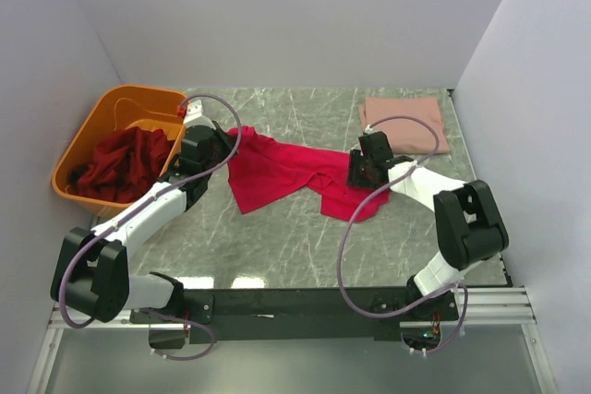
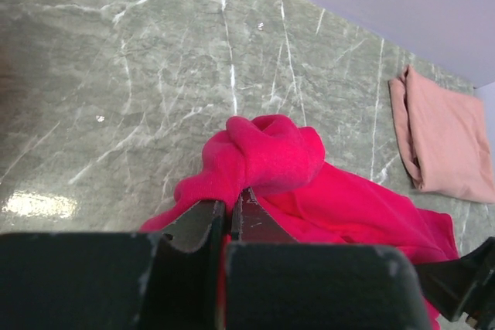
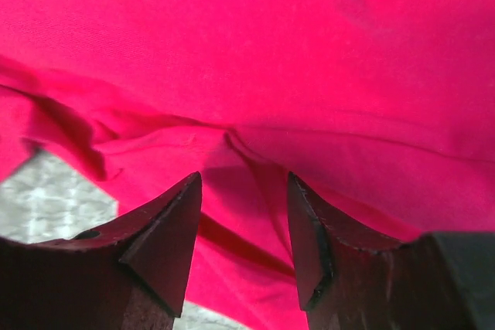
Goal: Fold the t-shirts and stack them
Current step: Flatten the tshirt out
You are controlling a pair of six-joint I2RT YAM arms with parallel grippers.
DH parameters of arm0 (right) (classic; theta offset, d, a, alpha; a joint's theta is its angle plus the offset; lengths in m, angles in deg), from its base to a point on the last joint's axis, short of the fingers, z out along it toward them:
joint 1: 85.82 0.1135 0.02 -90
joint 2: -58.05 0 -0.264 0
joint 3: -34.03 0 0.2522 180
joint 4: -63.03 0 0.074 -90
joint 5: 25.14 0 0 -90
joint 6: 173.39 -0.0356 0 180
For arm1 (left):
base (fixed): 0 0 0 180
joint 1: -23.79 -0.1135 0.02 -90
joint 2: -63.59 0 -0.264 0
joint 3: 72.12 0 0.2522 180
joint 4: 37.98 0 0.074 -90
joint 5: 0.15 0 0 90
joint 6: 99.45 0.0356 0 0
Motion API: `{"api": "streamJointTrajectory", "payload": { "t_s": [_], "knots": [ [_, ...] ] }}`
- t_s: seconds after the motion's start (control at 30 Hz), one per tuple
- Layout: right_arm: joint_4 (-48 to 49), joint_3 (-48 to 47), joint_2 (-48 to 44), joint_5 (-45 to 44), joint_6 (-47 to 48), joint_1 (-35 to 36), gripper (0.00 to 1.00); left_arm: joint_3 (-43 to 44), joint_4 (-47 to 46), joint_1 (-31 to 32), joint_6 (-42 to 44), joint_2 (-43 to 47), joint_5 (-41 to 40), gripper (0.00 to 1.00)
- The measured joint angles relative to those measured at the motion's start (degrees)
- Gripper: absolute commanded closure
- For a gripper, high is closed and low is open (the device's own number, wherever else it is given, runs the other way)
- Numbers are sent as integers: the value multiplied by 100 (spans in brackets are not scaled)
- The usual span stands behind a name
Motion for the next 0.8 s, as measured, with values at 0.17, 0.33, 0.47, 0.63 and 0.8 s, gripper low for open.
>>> {"api": "streamJointTrajectory", "payload": {
  "t_s": [0.17, 0.33, 0.47, 0.63, 0.8],
  "knots": [
    [15, -70, 452, 175, 42, -39, 47, 0, 87, 0, -2, -15, -61, 100],
    [116, -125, 549, 404, 140, -59, 99, 0, 118, -9, 0, -57, -87, 100],
    [195, -125, 546, 531, 155, -59, 100, 0, 146, -9, 2, -57, -184, 100],
    [184, -122, 291, 590, 201, -59, 100, 0, 195, -11, 24, -57, -293, 100],
    [-17, -144, -684, 179, 275, -57, 100, 0, 210, -11, 50, -4, -341, 100]
  ]
}}
